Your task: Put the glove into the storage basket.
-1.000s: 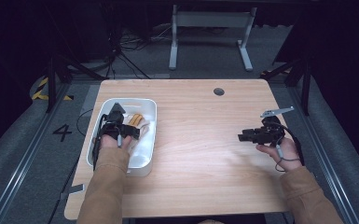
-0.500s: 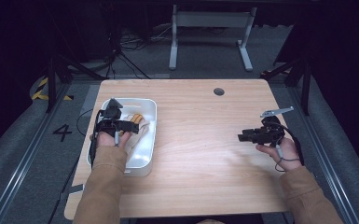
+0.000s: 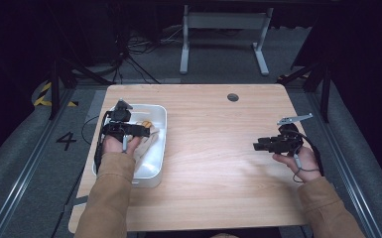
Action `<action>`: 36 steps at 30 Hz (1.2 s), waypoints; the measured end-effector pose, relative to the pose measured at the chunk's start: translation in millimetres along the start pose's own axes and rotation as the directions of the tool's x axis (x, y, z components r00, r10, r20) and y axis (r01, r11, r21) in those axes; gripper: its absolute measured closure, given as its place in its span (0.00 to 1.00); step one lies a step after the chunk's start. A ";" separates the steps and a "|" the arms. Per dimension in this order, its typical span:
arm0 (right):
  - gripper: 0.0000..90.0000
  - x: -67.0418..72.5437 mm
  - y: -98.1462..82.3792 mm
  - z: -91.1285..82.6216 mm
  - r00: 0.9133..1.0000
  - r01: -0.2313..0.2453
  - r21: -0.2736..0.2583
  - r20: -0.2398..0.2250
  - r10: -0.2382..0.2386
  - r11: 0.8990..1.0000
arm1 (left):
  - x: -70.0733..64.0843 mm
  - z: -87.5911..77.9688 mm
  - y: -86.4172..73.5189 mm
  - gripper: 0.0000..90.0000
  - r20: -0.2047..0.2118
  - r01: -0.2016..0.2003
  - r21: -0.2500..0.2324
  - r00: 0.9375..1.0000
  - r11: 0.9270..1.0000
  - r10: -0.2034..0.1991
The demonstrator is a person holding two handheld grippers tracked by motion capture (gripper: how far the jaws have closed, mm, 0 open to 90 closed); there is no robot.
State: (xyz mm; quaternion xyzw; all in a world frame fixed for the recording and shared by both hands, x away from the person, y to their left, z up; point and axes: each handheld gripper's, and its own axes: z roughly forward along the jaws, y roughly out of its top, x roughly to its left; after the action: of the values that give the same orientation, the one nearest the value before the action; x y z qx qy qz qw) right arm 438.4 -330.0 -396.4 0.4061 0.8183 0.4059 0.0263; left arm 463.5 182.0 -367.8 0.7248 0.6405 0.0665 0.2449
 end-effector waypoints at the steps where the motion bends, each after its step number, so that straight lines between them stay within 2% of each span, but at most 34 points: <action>1: 0.62 0.0 -0.1 -0.1 1.000 0.000 0.000 0.000 0.000 1.000 | -0.1 -0.6 0.0 0.00 0.001 -0.001 -0.004 1.000 1.000 0.001; 7: 0.62 -0.2 -1.6 -0.9 1.000 -0.004 0.000 0.003 0.004 1.000 | -4.8 -2.3 0.6 0.00 -0.005 -0.056 -0.031 0.998 0.998 0.056; 9: 0.62 -0.2 -2.4 -1.9 1.000 -0.001 0.000 0.006 0.001 1.000 | -8.3 -2.7 1.1 0.00 0.009 -0.081 -0.050 0.997 0.995 0.081; 12: 0.62 -0.2 -3.4 -3.3 1.000 -0.003 -0.003 0.008 0.003 1.000 | -13.3 0.4 2.7 0.00 0.017 -0.110 -0.043 0.994 0.993 0.111; 15: 0.62 -0.3 -5.4 -4.6 1.000 -0.003 -0.001 0.010 0.003 1.000 | -17.8 1.0 4.2 0.00 0.030 -0.118 -0.061 0.992 0.991 0.120; 17: 0.62 -0.9 -6.8 -5.8 1.000 -0.005 -0.002 0.014 0.005 1.000 | -22.6 -1.3 5.7 0.00 0.047 -0.126 -0.095 0.990 0.987 0.131; 18: 0.62 -1.5 -8.0 -7.0 1.000 -0.008 -0.003 0.015 0.008 1.000 | -26.4 -3.0 6.4 0.00 0.055 -0.141 -0.122 0.987 0.982 0.148; 20: 0.62 -2.4 -9.6 -8.9 1.000 -0.012 -0.004 0.020 0.013 1.000 | -32.3 -4.4 7.5 0.00 0.066 -0.161 -0.146 0.983 0.976 0.172; 21: 0.62 -2.8 -10.3 -9.7 1.000 -0.014 -0.006 0.019 0.014 1.000 | -36.0 -4.7 7.6 0.00 0.075 -0.184 -0.161 0.977 0.970 0.198; 23: 0.62 -3.2 -11.6 -11.1 1.000 -0.012 -0.008 0.023 0.013 1.000 | -44.6 -5.2 7.1 0.00 0.077 -0.212 -0.175 0.971 0.961 0.228; 26: 0.62 -4.1 -13.2 -12.5 0.999 -0.018 -0.009 0.028 0.018 1.000 | -56.7 -6.8 5.6 0.00 0.105 -0.254 -0.201 0.955 0.946 0.279; 29: 0.62 -3.6 -14.2 -12.5 0.999 -0.015 -0.007 0.029 0.015 1.000 | -68.6 -9.4 2.9 0.00 0.139 -0.274 -0.234 0.940 0.933 0.311; 30: 0.62 -3.3 -14.5 -12.4 0.999 -0.011 -0.007 0.030 0.011 1.000 | -73.6 -10.1 1.2 0.00 0.156 -0.282 -0.252 0.932 0.926 0.326; 32: 0.62 -3.4 -15.0 -12.2 0.999 -0.005 -0.008 0.032 0.005 1.000 | -79.4 -10.7 -1.0 0.00 0.164 -0.300 -0.275 0.922 0.913 0.352; 33: 0.62 -3.4 -15.1 -12.2 0.999 -0.004 -0.008 0.033 0.005 1.000 | -83.0 -10.8 -2.2 0.00 0.173 -0.308 -0.278 0.916 0.910 0.363; 35: 0.62 -3.6 -15.1 -12.0 0.999 -0.001 -0.011 0.035 0.001 1.000 | -91.1 -9.8 -4.9 0.00 0.230 -0.317 -0.279 0.894 0.906 0.384; 36: 0.62 -3.5 -15.1 -11.9 0.999 0.006 -0.011 0.038 -0.006 1.000 | -93.6 -9.3 -6.0 0.01 0.236 -0.321 -0.284 0.890 0.904 0.390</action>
State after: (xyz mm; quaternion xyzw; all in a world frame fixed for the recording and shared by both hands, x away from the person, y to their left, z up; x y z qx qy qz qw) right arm 426.6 -345.2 -399.8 0.4113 0.8164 0.4027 0.0455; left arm 438.4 94.9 -342.0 0.7976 0.4409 0.0806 0.4037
